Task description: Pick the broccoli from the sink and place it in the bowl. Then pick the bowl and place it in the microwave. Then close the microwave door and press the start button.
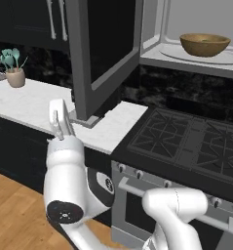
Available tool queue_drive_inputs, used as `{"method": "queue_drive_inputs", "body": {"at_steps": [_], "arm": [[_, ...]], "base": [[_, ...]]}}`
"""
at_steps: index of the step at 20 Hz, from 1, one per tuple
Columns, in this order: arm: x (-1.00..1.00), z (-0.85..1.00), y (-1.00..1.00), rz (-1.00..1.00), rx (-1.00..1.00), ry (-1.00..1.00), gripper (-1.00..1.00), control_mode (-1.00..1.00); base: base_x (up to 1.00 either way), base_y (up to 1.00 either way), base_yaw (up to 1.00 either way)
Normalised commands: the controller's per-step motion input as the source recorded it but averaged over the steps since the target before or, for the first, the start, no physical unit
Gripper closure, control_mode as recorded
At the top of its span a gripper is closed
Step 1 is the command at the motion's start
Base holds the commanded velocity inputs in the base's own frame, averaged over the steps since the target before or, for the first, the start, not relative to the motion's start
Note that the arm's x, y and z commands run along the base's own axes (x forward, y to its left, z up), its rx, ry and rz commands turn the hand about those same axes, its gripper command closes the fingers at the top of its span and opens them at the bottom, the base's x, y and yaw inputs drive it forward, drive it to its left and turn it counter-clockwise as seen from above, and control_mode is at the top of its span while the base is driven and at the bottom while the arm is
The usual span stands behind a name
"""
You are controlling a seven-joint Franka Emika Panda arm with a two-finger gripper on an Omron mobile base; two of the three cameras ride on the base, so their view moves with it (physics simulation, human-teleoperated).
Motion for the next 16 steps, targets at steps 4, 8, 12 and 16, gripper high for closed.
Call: {"method": "queue_drive_inputs", "body": {"at_steps": [4, 8, 12, 16], "arm": [[0.71, -0.29, 0.43, 0.0, 0.06, -0.05, -1.0, -1.0], [0.59, -0.16, 0.36, 0.0, 0.08, -0.03, -1.0, -1.0], [0.35, -0.05, 0.03, -0.01, 0.11, 0.0, -1.0, -1.0], [0.24, 0.0, -0.11, -0.05, 0.13, 0.0, -1.0, -1.0]], "base": [[0.0, 0.0, 0.0], [0.0, 0.0, 0.0], [0.0, 0.0, 0.0], [0.0, 0.0, 0.0]]}}
